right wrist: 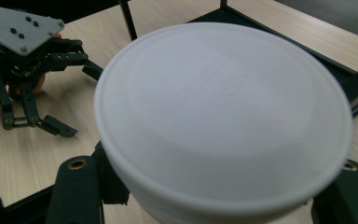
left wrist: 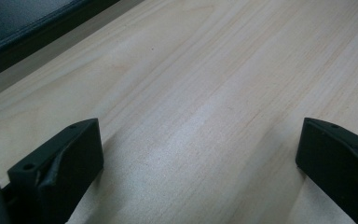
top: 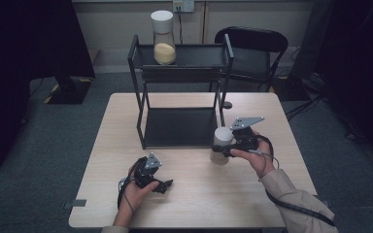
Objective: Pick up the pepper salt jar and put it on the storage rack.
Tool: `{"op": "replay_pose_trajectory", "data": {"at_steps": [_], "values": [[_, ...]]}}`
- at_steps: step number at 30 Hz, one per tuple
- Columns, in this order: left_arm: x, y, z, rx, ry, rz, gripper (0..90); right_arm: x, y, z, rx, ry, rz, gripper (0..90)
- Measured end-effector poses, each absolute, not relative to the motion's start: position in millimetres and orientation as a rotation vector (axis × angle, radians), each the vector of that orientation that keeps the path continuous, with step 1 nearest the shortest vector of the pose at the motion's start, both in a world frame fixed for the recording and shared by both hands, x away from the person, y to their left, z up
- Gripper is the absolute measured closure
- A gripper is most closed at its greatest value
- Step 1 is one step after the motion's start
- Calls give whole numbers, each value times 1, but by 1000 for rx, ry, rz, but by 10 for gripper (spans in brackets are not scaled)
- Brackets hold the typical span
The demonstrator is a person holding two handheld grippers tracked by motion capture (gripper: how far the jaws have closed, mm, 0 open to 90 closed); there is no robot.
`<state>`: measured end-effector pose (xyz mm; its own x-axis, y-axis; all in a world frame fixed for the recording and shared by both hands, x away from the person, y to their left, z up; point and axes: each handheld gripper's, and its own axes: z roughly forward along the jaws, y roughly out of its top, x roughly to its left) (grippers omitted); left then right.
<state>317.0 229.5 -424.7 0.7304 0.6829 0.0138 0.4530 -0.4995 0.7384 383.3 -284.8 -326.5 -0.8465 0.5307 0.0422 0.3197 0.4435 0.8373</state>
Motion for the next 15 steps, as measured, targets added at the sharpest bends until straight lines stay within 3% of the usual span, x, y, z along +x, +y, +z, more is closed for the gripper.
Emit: {"op": "replay_pose_trajectory", "data": {"at_steps": [15], "values": [[317, 229, -425, 2182, 855, 394, 0, 400, -253, -288, 682, 2497, 1352, 353]]}}
